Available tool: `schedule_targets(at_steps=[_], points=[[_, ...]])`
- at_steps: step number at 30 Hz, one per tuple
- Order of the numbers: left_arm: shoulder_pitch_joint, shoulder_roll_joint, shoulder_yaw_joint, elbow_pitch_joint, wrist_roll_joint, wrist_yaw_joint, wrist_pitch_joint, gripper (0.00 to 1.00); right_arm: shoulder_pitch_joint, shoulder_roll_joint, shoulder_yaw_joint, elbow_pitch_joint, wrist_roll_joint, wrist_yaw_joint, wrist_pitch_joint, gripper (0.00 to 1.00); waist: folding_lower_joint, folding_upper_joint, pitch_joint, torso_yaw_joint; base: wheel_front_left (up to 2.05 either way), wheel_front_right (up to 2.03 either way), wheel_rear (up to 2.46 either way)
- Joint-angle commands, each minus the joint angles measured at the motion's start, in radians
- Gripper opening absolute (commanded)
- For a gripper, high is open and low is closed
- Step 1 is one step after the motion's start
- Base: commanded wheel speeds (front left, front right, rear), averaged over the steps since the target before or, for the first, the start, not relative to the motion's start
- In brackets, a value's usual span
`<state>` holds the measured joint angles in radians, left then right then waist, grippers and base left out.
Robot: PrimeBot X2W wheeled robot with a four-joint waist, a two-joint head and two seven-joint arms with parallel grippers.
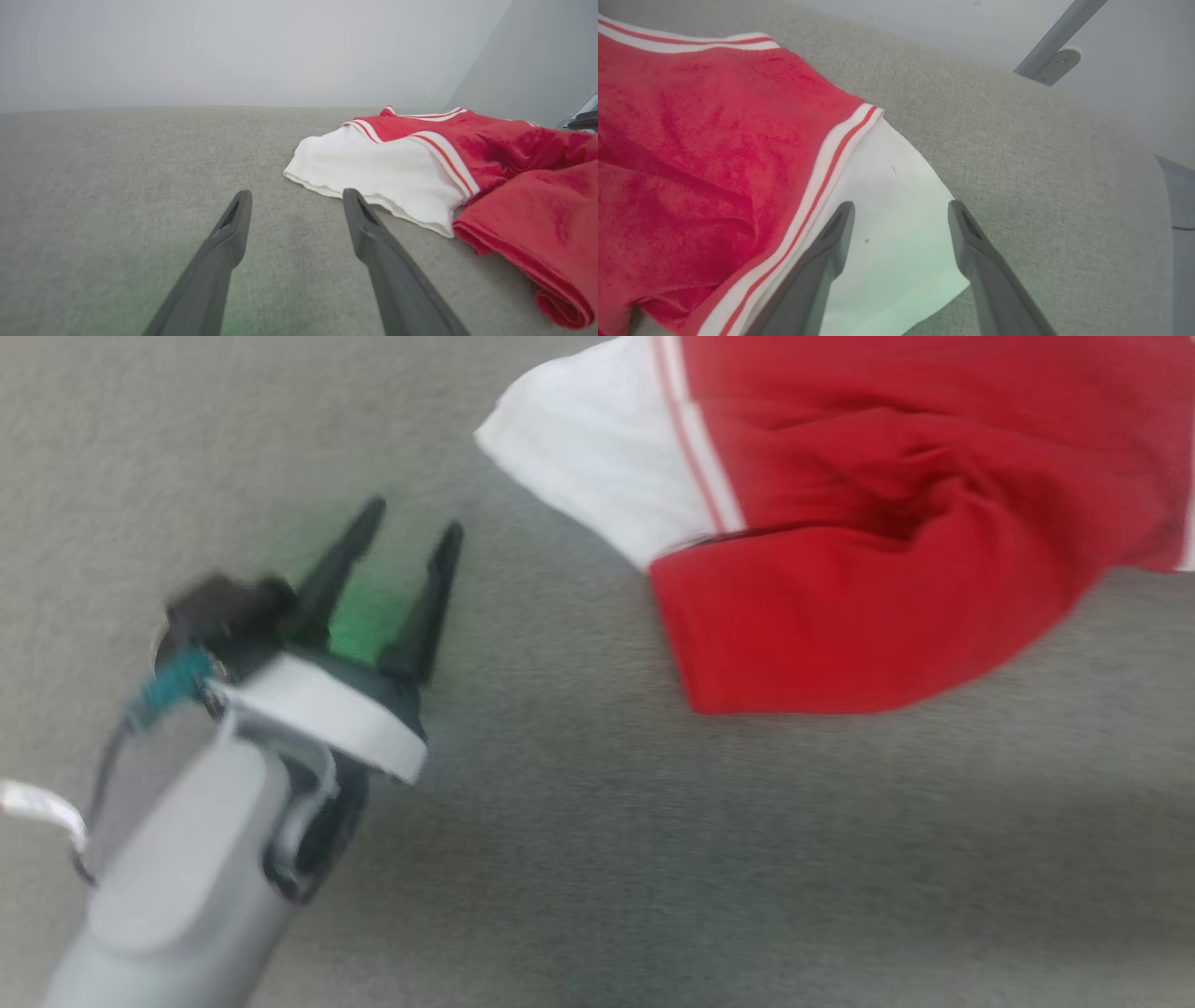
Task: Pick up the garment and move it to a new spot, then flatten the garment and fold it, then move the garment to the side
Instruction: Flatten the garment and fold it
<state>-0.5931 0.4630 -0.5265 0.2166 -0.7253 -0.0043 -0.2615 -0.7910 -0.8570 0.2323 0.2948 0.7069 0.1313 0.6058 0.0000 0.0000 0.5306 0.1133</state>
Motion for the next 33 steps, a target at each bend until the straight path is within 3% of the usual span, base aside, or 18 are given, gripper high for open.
schedule_targets(at_steps=[1,8,12,13,14,15,19,23,29,33], points=[[0.033,-0.020,0.042,-0.027,0.050,0.001,-0.005,1.00,-0.031,-0.019,0.015,0.016,0.027,-0.001,0.036,1.00,0.0000,0.0000,0.046,0.050,0.00,0.00,0.00],[0.141,-0.133,0.209,-0.129,0.192,-0.052,-0.005,1.00,-0.138,-0.096,0.079,0.075,0.064,-0.001,0.123,1.00,0.0000,0.0000,0.109,0.098,0.00,0.00,0.00],[0.162,-0.166,0.261,-0.147,0.241,-0.083,-0.005,1.00,-0.160,-0.088,0.127,0.118,0.065,-0.001,0.163,1.00,0.0000,0.0000,0.126,0.100,0.00,0.00,0.00],[0.159,-0.171,0.269,-0.152,0.253,-0.091,-0.005,1.00,-0.165,-0.082,0.134,0.129,0.068,-0.001,0.169,0.96,0.0000,0.0000,0.127,0.099,0.00,0.00,0.00],[0.157,-0.173,0.278,-0.156,0.260,-0.097,-0.005,1.00,-0.166,-0.074,0.143,0.132,0.073,-0.001,0.175,0.33,0.0000,0.0000,0.128,0.096,0.00,0.00,0.00],[0.152,-0.173,0.285,-0.159,0.265,-0.101,-0.005,1.00,-0.169,-0.070,0.150,0.133,0.077,-0.001,0.177,0.00,0.0000,0.0000,0.129,0.092,0.00,0.00,0.00],[0.110,-0.142,0.283,-0.166,0.285,-0.116,-0.005,1.00,-0.175,-0.068,0.167,0.138,0.086,-0.001,0.190,0.00,0.0000,0.0000,0.132,0.077,0.00,0.00,0.00],[-0.014,-0.062,0.217,-0.159,0.292,-0.125,0.026,1.00,-0.190,-0.062,0.177,0.139,0.101,-0.001,0.193,0.00,0.0000,0.0000,0.136,0.057,0.00,0.00,0.00],[-0.349,0.095,-0.085,-0.147,0.114,-0.126,0.268,1.00,-0.231,-0.044,0.197,0.138,0.104,-0.001,0.184,0.00,0.0000,0.0000,0.153,0.021,0.00,0.00,0.00],[-0.571,0.124,-0.260,-0.072,-0.083,-0.126,0.460,1.00,-0.256,-0.030,0.218,0.130,0.110,-0.002,0.193,0.00,0.0000,0.0000,0.175,-0.003,0.00,0.00,0.00]])
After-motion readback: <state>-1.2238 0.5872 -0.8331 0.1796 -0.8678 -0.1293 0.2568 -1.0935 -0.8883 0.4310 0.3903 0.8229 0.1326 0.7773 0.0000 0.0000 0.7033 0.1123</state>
